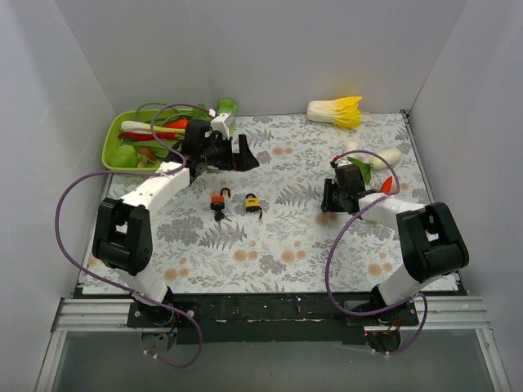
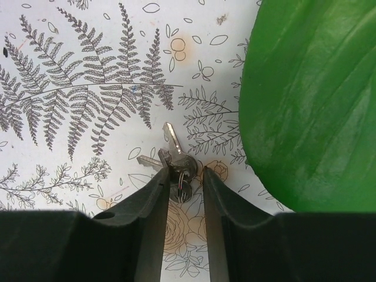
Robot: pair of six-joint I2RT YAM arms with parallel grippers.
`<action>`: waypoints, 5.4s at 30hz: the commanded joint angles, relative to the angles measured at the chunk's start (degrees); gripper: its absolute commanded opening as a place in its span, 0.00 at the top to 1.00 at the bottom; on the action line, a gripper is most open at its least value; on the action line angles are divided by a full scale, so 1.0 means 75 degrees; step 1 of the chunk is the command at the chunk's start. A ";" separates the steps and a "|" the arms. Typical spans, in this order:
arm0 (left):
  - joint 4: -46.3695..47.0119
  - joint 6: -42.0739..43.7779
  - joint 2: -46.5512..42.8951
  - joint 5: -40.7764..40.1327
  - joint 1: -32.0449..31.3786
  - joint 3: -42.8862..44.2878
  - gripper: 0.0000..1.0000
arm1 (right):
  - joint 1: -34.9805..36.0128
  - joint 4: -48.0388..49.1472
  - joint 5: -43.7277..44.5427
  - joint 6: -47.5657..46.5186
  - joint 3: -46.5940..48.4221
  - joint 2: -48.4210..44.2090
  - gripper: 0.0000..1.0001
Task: Unlock with the key
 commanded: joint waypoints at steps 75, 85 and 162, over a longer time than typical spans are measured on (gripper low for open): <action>0.2318 -0.1551 -0.0171 0.3019 -0.1436 -0.0827 0.96 | 0.1741 0.1358 -0.3152 -0.0421 0.0832 -0.2580 0.99; 0.1980 -0.1259 -0.0124 0.2973 -0.1471 -0.0664 1.00 | 0.1694 0.1300 -0.3046 -0.0327 0.0832 -0.2615 0.99; 0.2085 -0.1724 -0.1953 -0.0343 -0.0793 -0.1635 0.02 | 0.0710 0.4734 -0.6515 0.1326 -0.1219 -0.2415 0.99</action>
